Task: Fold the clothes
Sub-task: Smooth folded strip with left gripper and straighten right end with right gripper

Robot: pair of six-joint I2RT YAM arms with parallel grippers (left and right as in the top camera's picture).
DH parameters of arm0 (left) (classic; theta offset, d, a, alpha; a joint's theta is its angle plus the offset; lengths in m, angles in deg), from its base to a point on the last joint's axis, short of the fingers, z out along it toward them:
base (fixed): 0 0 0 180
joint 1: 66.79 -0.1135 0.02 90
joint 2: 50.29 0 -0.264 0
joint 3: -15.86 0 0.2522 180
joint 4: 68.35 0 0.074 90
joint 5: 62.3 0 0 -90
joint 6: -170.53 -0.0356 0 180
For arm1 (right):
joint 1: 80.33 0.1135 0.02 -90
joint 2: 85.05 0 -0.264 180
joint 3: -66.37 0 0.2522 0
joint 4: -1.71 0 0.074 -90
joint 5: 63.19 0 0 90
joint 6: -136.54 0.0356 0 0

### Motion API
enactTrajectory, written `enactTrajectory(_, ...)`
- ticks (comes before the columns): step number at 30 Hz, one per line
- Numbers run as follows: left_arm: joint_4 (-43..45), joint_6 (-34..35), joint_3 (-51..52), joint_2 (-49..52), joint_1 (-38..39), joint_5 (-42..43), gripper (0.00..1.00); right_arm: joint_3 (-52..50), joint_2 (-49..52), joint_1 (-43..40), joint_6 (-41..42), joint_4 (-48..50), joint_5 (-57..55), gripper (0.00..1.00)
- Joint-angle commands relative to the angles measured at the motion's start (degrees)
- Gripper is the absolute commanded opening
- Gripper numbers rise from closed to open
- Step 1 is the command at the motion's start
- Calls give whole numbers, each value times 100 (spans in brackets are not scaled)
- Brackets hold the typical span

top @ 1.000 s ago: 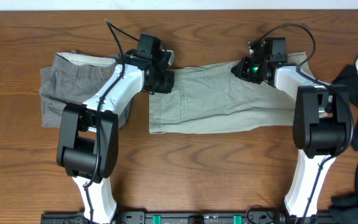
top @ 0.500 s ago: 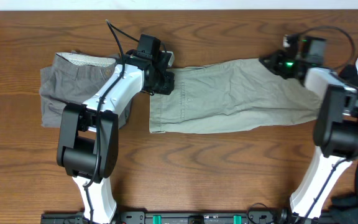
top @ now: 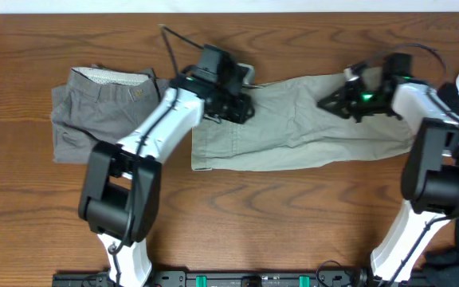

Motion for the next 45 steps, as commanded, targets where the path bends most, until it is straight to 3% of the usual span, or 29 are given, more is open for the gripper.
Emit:
enactTrajectory(1, -7, 96, 24, 330, 81, -802, 33, -175, -35, 529, -302, 79, -704, 2)
enactTrajectory(7, -4, 227, 44, 675, -33, -970, 34, -402, -35, 1130, -275, 503, -1593, 3)
enactTrajectory(11, -122, 223, 44, 723, -168, -1220, 34, -413, -35, 1202, -164, 522, -3045, 1)
enactTrajectory(15, -424, 201, 46, 723, -348, -1705, 34, -411, -35, 848, -166, 393, -4092, 1)
enactTrajectory(23, -671, 50, 50, 723, -798, -1738, 34, -411, -37, -444, -238, -251, -4155, 2)
enactTrajectory(28, -678, 50, 48, 723, -992, -1735, 35, -400, -61, -1141, -352, -428, -3628, 4)
enactTrajectory(33, -752, 50, 0, 612, -1154, -1552, 35, -391, -258, -1670, -992, -442, -1880, 10)
enactTrajectory(40, -1069, 52, -118, -289, -1193, -308, 39, -391, -787, -1910, -1196, -844, -308, 11)
enactTrajectory(45, -1475, 52, -116, -673, -748, 619, 40, -393, -1023, -1714, -1196, -1547, -323, 11)
